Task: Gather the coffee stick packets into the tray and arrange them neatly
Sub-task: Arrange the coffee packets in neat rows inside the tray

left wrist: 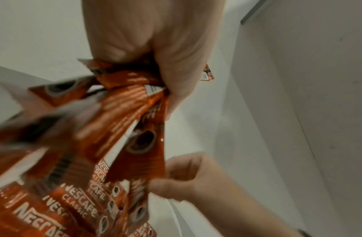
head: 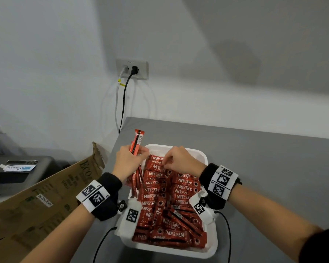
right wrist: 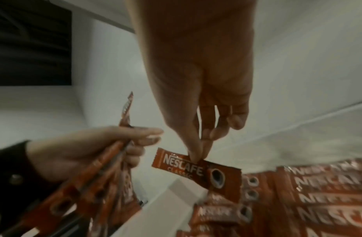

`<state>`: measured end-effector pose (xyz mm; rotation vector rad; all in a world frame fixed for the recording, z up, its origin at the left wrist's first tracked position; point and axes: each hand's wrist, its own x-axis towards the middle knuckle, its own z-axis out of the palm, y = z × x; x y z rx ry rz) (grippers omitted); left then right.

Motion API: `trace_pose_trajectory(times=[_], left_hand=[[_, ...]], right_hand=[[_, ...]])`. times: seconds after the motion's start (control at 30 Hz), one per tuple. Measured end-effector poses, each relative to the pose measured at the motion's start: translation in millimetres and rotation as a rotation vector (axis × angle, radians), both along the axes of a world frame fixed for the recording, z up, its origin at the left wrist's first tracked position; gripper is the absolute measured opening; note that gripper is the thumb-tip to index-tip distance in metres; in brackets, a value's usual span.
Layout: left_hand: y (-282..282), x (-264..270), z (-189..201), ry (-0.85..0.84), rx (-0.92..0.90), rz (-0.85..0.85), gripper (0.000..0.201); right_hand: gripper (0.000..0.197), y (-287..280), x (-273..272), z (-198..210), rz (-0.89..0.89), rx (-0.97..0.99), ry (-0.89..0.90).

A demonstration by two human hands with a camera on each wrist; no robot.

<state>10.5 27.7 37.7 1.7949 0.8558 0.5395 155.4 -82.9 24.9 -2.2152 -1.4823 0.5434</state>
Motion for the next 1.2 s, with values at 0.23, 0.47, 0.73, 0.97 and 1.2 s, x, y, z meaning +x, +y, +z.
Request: trace_pose_trajectory(times=[0.23,0.47,0.73,0.97,1.2], left_hand=[[8.1,-5.0,-1.6,-0.007,0.019,0.027,0.007],[5.9,-8.2,-1.3,-0.022,0.002,0.018,0.009],[1.5,-6.1,0.1,-0.038,-0.002,-0.007,0.007],[-4.2,3.9,0.4,-0.219,-0.147,0.12,0.005],[-22.2,17.4,-1.6,-0.301,-0.321,0.161,0.022]], right_hand=[[0.019,20.5,-5.9,-21.8,0.036,-0.251,0.005],[0.016,31.2,-12.7,-36.0,-0.027,-0.278,0.0],[0.015,26.9,-12.6,-31.1,-0.056,-0.185,-0.067],[0.023,6.6,-33.9,16.5,0.0,0.154,0.504],[0.012,-3.8,-30.9,14.6,-0.102,0.274,0.548]])
